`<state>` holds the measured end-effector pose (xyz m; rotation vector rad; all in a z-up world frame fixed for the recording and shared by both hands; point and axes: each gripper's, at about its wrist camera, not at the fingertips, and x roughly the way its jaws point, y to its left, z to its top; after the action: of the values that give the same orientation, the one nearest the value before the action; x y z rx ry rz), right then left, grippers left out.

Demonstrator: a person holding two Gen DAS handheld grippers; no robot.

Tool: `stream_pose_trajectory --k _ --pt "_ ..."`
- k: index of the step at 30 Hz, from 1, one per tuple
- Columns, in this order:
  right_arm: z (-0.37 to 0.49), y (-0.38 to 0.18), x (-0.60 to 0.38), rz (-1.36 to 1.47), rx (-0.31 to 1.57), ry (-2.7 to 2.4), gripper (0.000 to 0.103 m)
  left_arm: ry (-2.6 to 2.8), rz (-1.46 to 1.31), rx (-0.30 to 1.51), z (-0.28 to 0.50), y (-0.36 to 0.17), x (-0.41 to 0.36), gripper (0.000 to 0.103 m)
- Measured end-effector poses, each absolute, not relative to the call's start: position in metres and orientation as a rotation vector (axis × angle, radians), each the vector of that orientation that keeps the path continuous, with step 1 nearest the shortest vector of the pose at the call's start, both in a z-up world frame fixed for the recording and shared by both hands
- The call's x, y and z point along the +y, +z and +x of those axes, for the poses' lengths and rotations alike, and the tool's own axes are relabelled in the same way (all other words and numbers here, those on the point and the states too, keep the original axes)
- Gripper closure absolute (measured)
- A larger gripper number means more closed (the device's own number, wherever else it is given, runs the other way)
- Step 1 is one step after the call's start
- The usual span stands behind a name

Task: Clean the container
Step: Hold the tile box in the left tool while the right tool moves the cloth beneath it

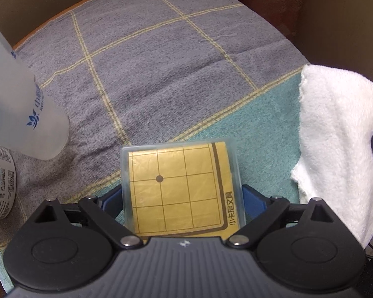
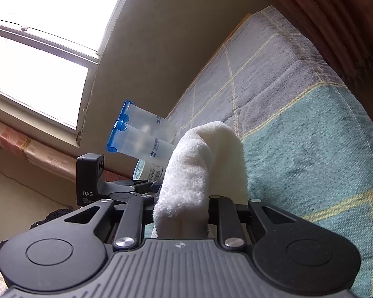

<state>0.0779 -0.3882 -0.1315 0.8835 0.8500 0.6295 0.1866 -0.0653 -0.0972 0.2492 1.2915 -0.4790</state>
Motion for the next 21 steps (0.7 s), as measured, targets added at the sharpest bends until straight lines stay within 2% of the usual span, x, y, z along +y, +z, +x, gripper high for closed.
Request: stream_pose_trajectory --k 21 --pt "0.076 -0.136 -0.387 0.884 0.848 0.641 0.078 -0.398 0.212 1.270 0.196 -0.086 -0.072 0.010"
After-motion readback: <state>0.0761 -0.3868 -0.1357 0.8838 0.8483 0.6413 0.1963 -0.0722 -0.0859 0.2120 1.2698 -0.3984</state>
